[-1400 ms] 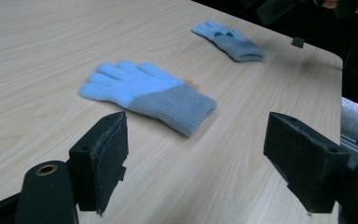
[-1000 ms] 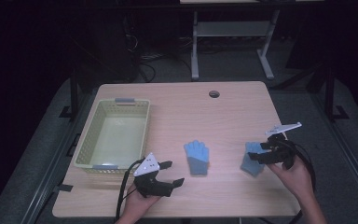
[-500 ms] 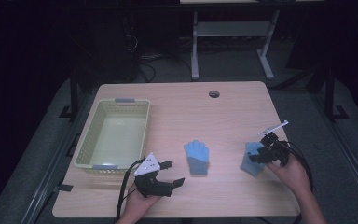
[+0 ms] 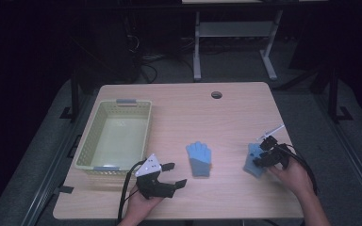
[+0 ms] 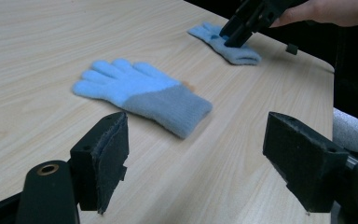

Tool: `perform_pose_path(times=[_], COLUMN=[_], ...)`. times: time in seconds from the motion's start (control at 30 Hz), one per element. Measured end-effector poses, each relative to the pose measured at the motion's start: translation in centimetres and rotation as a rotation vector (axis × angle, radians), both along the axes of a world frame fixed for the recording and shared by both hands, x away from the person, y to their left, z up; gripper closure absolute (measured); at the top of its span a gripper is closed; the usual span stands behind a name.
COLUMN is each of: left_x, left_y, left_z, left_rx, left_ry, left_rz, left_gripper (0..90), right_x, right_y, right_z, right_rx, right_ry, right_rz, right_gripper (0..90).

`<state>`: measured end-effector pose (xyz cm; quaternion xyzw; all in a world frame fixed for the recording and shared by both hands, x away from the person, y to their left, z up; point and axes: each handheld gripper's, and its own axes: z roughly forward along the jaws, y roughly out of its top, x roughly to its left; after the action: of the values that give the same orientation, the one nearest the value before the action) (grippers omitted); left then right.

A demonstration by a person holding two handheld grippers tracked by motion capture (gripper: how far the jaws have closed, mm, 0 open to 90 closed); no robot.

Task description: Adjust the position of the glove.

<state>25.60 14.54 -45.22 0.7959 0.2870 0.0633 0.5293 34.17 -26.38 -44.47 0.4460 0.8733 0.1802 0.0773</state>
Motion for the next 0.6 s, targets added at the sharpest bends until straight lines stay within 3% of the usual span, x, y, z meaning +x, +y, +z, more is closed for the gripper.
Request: perform_pose_path(times=[0.27, 0.6], left_x=[0.0, 0.1], left_y=[0.0, 0.3], left_z=[0.1, 0.2], left_rx=[-0.013, -0.026], left_ry=[0.008, 0.01], left_rz=[0.0, 0.005], left_gripper=[22.1, 22.1], right_x=[0.1, -0.3], right_y=[-0.3, -0.5], right_z=[0.1, 1.1], right_rx=[-0.004, 0.042], right_ry=[-0.005, -0.022], right_rz=[-0.017, 0.0], right_gripper=[78.3, 81.8])
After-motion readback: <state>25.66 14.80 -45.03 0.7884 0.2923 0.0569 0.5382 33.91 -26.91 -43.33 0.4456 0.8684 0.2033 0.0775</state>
